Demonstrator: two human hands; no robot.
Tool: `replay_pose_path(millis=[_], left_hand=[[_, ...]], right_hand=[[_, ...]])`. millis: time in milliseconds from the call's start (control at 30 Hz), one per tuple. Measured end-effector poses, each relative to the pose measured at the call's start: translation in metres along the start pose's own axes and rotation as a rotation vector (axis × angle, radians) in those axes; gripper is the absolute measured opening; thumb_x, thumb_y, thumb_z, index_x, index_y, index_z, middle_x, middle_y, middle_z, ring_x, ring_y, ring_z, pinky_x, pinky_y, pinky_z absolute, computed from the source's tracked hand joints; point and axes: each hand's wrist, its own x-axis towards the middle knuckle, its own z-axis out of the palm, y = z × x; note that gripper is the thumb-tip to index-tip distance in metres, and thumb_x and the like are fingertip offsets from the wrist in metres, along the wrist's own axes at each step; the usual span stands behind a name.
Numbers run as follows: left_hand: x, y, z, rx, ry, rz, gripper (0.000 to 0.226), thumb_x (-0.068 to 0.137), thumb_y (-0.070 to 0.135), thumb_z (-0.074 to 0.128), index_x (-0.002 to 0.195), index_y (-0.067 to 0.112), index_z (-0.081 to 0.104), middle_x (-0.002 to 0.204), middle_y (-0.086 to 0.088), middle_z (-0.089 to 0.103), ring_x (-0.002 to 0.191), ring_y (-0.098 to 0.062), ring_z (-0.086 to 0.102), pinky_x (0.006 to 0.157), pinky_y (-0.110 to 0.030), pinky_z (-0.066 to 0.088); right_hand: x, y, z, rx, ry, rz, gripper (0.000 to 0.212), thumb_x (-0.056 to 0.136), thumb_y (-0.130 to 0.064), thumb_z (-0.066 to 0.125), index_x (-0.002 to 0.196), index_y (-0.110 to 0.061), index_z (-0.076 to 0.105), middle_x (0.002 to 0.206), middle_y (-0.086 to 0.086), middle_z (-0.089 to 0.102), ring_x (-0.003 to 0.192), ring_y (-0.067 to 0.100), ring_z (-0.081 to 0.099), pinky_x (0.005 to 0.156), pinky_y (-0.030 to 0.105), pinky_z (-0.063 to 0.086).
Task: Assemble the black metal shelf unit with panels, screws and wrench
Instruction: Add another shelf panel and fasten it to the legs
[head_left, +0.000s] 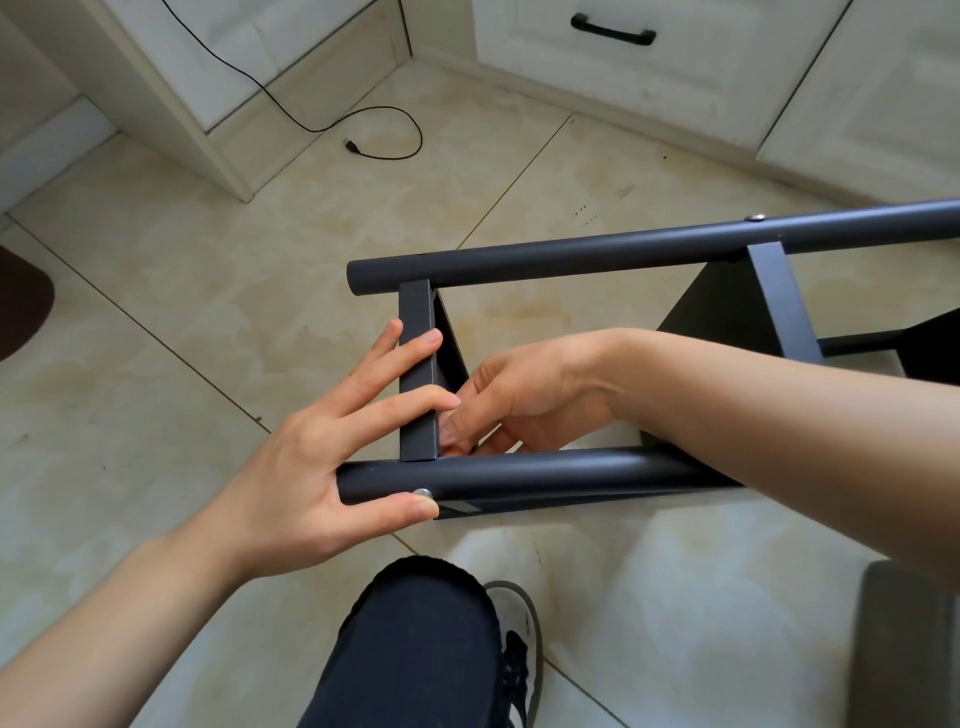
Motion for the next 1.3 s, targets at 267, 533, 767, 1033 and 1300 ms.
replay_pose_path(millis=[267,533,767,1033,1300], left_hand=[[-0.0004,-0.0005,0.0007,0.007,0.005,0.01,0.057,0.084,0.049,0.067,0.137,0.038,0.05,0.165,0.017,0.022,0.156,-0.016,0.012,0.118,-0.015,0.02],[-0.0008,-0.0005,0.0008,0.003,0.009,0.017,0.057,0.084,0.05,0.067,0.137,0.041,0.049,0.165,0.017,0.023,0.156,-0.016,0.012,0.118,-0.014,0.019],[-0.0015,0.0007,0.0006,0.007,0.009,0.015,0.056,0.083,0.049,0.068,0.136,0.037,0.051,0.165,0.017,0.023,0.156,-0.016,0.012,0.117,-0.014,0.02],[-0.0019,0.0013,0.0006,-0.008,0.007,0.009,0.057,0.083,0.048,0.068,0.136,0.041,0.049,0.165,0.018,0.022,0.156,-0.016,0.012,0.116,-0.012,0.021],[-0.002,0.0011,0.0007,-0.009,0.009,0.007,0.058,0.082,0.048,0.068,0.137,0.041,0.049,0.165,0.018,0.022,0.156,-0.015,0.011,0.117,-0.012,0.019]], right_hand=[[0.0055,0.0025,0.0037,-0.057,0.047,0.013,0.025,0.099,-0.021,0.056,0.078,-0.012,0.066,0.072,0.001,0.066,0.061,0.01,0.065,0.059,0.022,0.054],[0.0025,0.001,0.0016,-0.046,0.046,-0.034,0.014,0.096,-0.016,0.06,0.093,-0.006,0.069,0.09,0.008,0.066,0.082,0.02,0.06,0.084,0.036,0.05],[0.0068,0.0032,0.0039,-0.09,0.05,0.007,0.015,0.097,-0.019,0.059,0.089,-0.009,0.067,0.086,0.007,0.066,0.081,0.021,0.062,0.078,0.034,0.053],[0.0018,-0.0007,-0.0013,-0.048,0.019,0.025,0.014,0.093,-0.02,0.063,0.086,-0.01,0.071,0.085,0.006,0.067,0.078,0.019,0.06,0.082,0.037,0.05],[0.002,0.0005,-0.0015,-0.03,-0.02,-0.004,0.011,0.094,-0.016,0.062,0.09,-0.012,0.071,0.092,0.006,0.066,0.075,0.015,0.062,0.079,0.034,0.053]])
